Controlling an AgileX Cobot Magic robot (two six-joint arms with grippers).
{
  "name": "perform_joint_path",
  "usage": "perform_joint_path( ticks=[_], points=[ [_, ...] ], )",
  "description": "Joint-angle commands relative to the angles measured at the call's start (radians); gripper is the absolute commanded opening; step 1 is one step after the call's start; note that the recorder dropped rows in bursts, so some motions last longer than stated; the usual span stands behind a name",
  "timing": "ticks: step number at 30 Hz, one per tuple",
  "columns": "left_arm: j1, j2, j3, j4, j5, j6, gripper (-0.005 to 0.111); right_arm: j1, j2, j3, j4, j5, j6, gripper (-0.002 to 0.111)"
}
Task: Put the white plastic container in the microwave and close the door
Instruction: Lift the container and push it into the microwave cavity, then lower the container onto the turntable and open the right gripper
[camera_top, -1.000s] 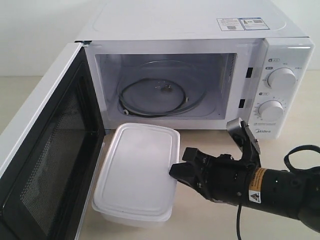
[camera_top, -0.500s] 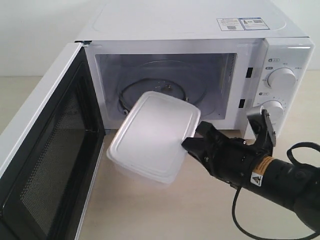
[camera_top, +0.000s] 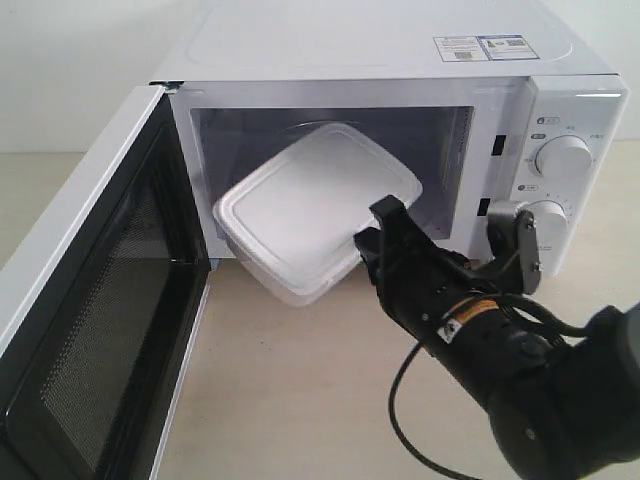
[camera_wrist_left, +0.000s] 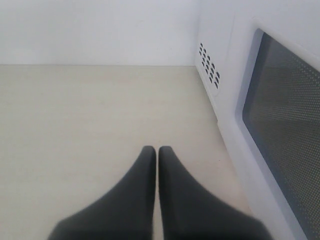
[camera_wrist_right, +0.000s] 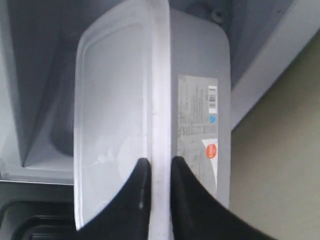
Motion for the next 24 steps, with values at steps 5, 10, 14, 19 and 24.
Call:
perform_joint_path(
  ticks=[5,10,14,19,24],
  points=[
    [0.002,-0.003,0.004,0.002,0.000,-0.007,0.004,0.021,-0.003,-0.204,0.219,0.165,-0.196,0.000],
    [0.002,-0.003,0.004,0.002,0.000,-0.007,0.004,0.014,0.011,-0.319,0.338,0.295,-0.416,0.000],
    [0.002,-0.003,0.004,0.002,0.000,-0.007,0.004,0.014,0.043,-0.391,0.411,0.273,-0.455,0.000],
    [0.002,-0.003,0.004,0.002,0.000,-0.007,0.004,0.014,0.097,-0.469,0.455,0.277,-0.505,0.000],
    [0.002,-0.003,0.004,0.002,0.000,-0.007,0.004,0.010,0.144,-0.515,0.500,0.272,-0.505,0.000]
  ],
)
